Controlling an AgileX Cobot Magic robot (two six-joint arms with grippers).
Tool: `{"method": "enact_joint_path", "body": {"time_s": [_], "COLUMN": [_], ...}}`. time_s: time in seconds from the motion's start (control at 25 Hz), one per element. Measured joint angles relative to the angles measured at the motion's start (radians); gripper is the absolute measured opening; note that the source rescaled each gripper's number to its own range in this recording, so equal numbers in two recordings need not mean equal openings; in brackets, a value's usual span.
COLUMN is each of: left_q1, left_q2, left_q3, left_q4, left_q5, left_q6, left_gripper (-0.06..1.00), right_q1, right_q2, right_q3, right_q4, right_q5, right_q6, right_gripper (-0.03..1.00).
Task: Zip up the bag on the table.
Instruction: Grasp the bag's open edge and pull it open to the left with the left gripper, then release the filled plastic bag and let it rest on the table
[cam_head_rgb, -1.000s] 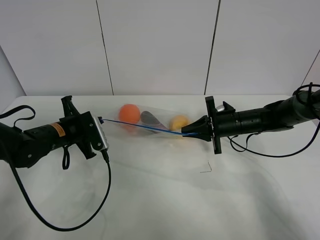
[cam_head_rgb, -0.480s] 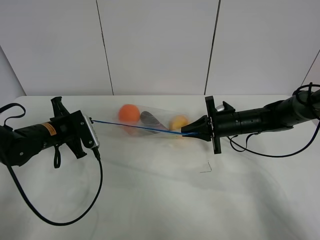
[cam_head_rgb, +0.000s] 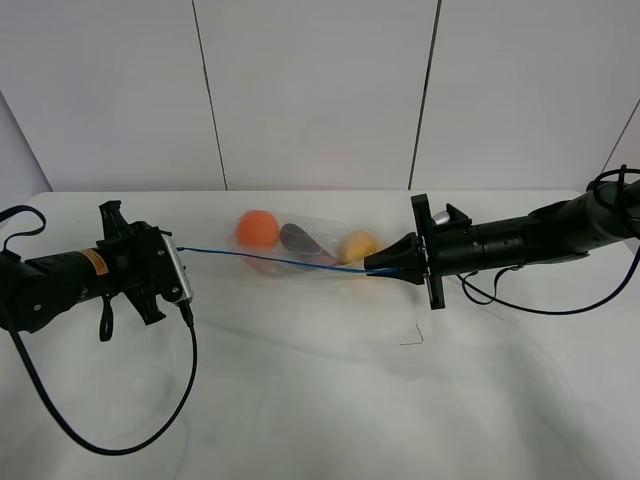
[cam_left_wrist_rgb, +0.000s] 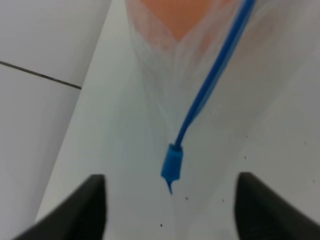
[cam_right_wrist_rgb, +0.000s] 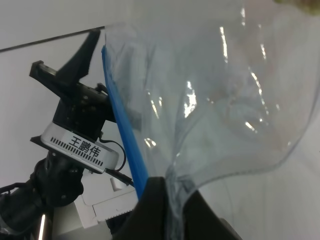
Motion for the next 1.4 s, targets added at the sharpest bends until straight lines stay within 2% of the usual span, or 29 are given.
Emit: {"method": "enact_joint_path", "body": {"time_s": [0.08,0.2,0.32,0.44,0.52,0.64,0.8,0.96,1.04,1.16,1.4], "left_q1": [0.002,0.002,0.002,0.002,0.003,0.003,0.006,0.017,0.044,0.089,0.126], "left_q2": [0.0,0.0,0.0,0.0,0.0,0.0,-0.016,-0.041,-0.062,-0.092,-0.102], "left_q3": [0.0,0.004,0.036,0.066,0.08,0.093,0.096,0.09,0.06,-0.03,-0.317], "left_q4": [0.0,-0.02,-0.152,-0.291,-0.392,-0.5,-0.545,-0.548,-0.549,-0.549,-0.549], "left_q5": [0.0,0.001,-0.001,-0.006,-0.01,-0.012,-0.01,0.029,0.112,0.355,1.029], "left_q6": [-0.007,-0.022,-0.078,-0.208,-0.344,-0.547,-0.696,-0.716,-0.718,-0.718,-0.718], "left_gripper": [0.88,0.93,0.94,0.94,0.94,0.94,0.95,0.95,0.95,0.95,0.95], "right_q1": [0.0,0.0,0.0,0.0,0.0,0.0,0.0,0.0,0.0,0.0,0.0], "right_q2": [0.0,0.0,0.0,0.0,0.0,0.0,0.0,0.0,0.0,0.0,0.0], "right_q3": [0.0,0.0,0.0,0.0,0.0,0.0,0.0,0.0,0.0,0.0,0.0], "right_q4": [0.0,0.0,0.0,0.0,0.0,0.0,0.0,0.0,0.0,0.0,0.0], "right_q5": [0.0,0.0,0.0,0.0,0.0,0.0,0.0,0.0,0.0,0.0,0.0], "right_q6": [0.0,0.0,0.0,0.0,0.0,0.0,0.0,0.0,0.001,0.003,0.003], "right_gripper": [0.0,0.0,0.0,0.0,0.0,0.0,0.0,0.0,0.0,0.0,0.0]}}
